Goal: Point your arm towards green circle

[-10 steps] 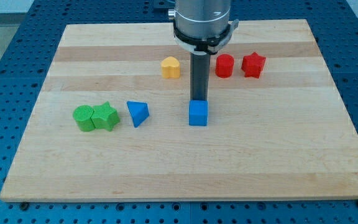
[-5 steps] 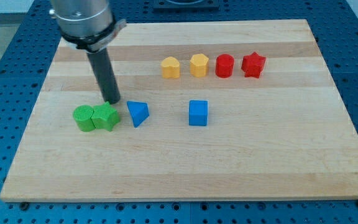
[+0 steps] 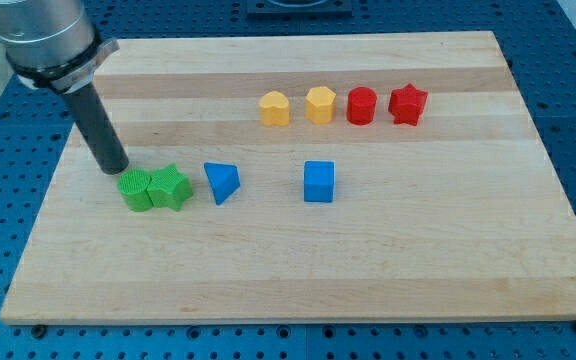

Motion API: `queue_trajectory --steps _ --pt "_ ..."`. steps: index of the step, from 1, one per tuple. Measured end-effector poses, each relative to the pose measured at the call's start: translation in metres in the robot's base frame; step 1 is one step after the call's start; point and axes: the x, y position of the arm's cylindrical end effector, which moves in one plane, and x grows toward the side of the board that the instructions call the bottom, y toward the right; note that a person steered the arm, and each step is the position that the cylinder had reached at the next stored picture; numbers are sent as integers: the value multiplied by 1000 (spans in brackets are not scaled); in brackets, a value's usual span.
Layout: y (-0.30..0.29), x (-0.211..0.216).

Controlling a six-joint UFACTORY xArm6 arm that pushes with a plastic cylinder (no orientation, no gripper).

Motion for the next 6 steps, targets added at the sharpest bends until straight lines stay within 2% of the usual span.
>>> queue_trajectory --steps 3,5,6 --pt "-20 46" --pt "-13 46" --pt "15 33"
